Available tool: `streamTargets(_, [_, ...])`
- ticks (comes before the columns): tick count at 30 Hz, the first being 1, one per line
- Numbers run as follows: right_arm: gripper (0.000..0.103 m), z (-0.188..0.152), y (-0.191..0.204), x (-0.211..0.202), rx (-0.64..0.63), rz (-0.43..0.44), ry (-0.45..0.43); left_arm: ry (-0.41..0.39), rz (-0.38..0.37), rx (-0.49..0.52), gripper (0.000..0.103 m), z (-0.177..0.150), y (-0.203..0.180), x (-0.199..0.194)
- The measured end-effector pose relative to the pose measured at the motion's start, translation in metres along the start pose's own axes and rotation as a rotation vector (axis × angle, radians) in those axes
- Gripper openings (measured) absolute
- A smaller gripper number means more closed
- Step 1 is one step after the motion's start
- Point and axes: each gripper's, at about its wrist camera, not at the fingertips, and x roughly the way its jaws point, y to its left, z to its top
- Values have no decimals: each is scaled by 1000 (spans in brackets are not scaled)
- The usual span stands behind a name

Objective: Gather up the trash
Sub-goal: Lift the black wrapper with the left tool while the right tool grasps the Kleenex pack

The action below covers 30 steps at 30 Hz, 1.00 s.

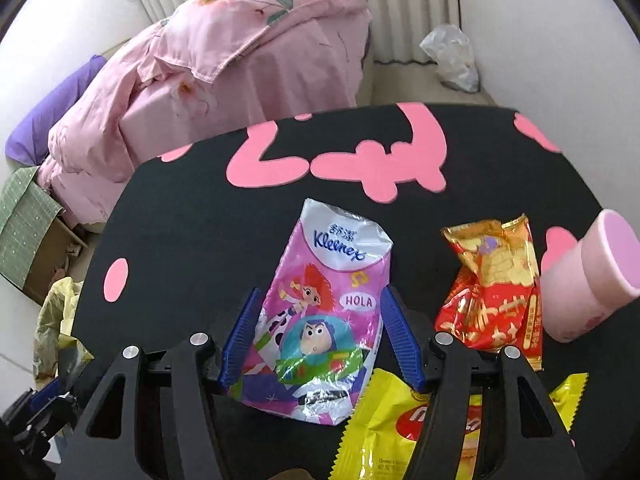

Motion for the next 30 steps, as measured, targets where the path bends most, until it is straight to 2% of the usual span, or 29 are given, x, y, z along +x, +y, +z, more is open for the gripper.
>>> streamTargets(3, [59, 1, 3, 2, -34, -10, 5, 1, -11, -9, 39, -1, 2, 0])
streamTargets(6, [59, -2, 17, 5, -147, -69, 17, 2, -18, -20, 39, 0, 5, -1])
streamTargets(7, [58, -3, 19, 4, -159, -62, 23, 1, -19, -25, 39, 0, 6, -1])
streamTargets(8, [55, -3, 17, 2, -147, -48, 28, 0, -19, -28, 39, 0, 6, -1])
streamTargets(10, [38, -4, 15, -4, -131, -13, 30, -5, -20, -29, 39, 0, 7, -3])
streamTargets(11, [21, -6, 16, -9, -124, 25, 35, -6, -21, -30, 39, -1, 7, -4])
streamTargets(14, [14, -13, 26, -26, -171, 18, -13, -8, -25, -35, 39, 0, 8, -6])
streamTargets(21, [11, -27, 40, -72, -241, 67, -91, -16, -46, -36, 39, 1, 5, -15])
streamTargets(24, [11, -36, 38, -82, -239, 197, -42, -22, -48, -25, 39, -1, 1, -22])
streamTargets(25, [11, -41, 37, -85, -249, 233, -35, -24, -47, -23, 39, -2, 0, -24])
streamTargets(26, [13, -46, 37, -88, -267, 228, -43, -28, -45, -20, 39, -3, -1, -27])
streamTargets(28, [40, -55, 35, -95, -316, 208, -85, -34, -37, -18, 39, -5, -2, -32])
streamTargets(29, [67, -57, 32, -95, -329, 209, -78, -38, -34, -16, 39, -5, -2, -34])
streamTargets(30, [69, -58, 28, -90, -339, 213, -25, -41, -33, -11, 39, -6, -3, -35])
